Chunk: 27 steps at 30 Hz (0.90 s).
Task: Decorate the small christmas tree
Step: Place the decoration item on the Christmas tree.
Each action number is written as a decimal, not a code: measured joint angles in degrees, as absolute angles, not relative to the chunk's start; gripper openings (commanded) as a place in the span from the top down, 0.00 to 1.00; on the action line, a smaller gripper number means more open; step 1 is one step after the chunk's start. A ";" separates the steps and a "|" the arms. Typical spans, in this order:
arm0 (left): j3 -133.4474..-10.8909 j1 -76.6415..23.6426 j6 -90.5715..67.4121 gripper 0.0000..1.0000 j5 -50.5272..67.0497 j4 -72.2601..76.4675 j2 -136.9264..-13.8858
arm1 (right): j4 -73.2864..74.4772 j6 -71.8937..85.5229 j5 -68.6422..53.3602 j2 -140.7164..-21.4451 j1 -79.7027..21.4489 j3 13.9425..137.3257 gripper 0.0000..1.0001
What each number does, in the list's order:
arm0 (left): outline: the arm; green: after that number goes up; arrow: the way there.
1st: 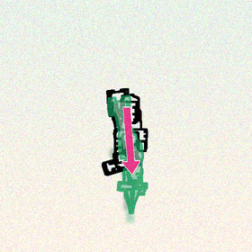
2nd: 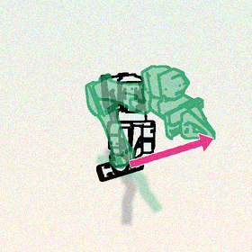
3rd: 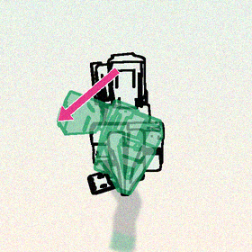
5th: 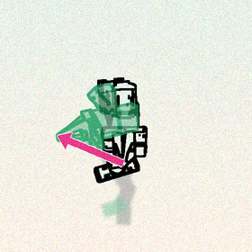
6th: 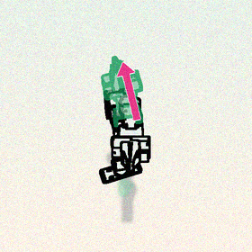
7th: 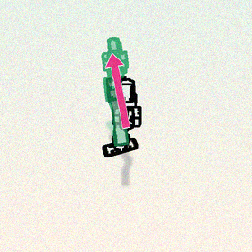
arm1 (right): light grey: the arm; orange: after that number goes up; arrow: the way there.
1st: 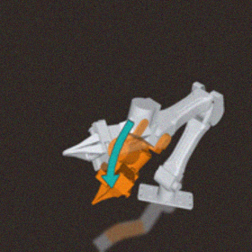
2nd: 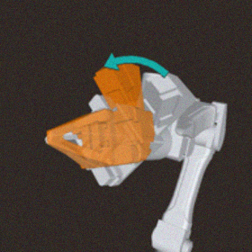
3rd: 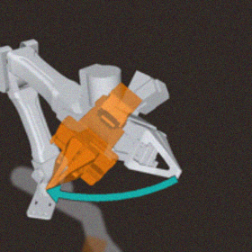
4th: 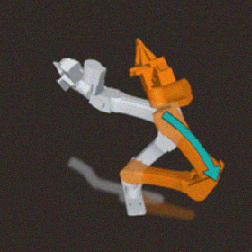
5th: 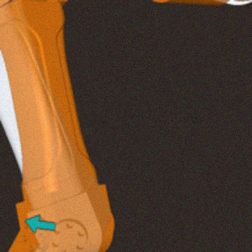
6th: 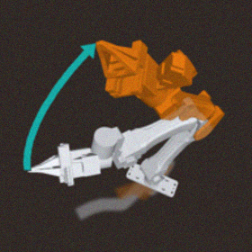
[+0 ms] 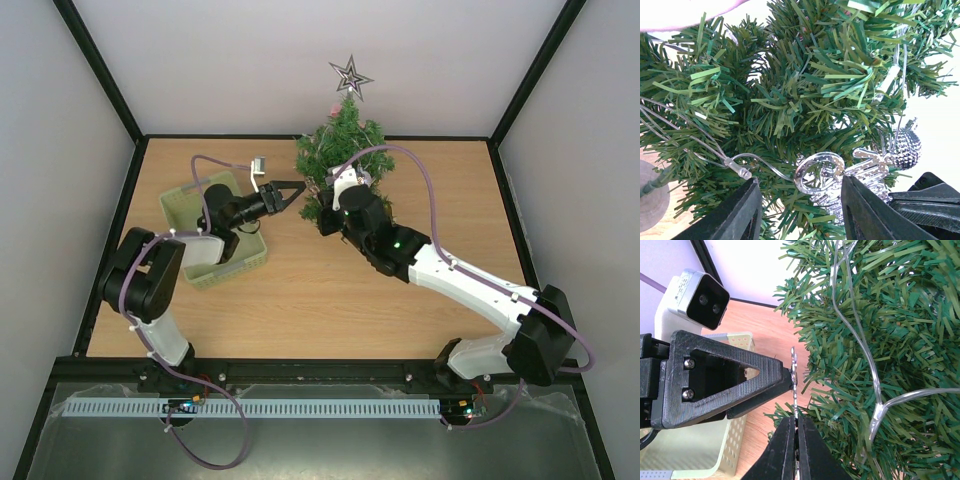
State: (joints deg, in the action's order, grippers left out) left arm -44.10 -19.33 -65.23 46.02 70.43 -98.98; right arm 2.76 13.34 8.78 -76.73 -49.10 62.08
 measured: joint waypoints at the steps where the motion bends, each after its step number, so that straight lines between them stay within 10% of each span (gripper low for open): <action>1: -44.10 -19.33 -65.67 0.55 46.04 71.02 -99.24 | 2.76 13.37 8.73 -76.73 -49.06 62.08 0.98; 18: -45.32 -19.51 -69.19 0.61 46.11 74.54 -102.43 | 2.72 14.22 7.49 -77.52 -48.58 62.08 0.98; 27: -46.22 -19.70 -70.98 0.85 46.37 76.07 -103.57 | 2.72 14.37 7.42 -77.65 -48.29 62.08 0.98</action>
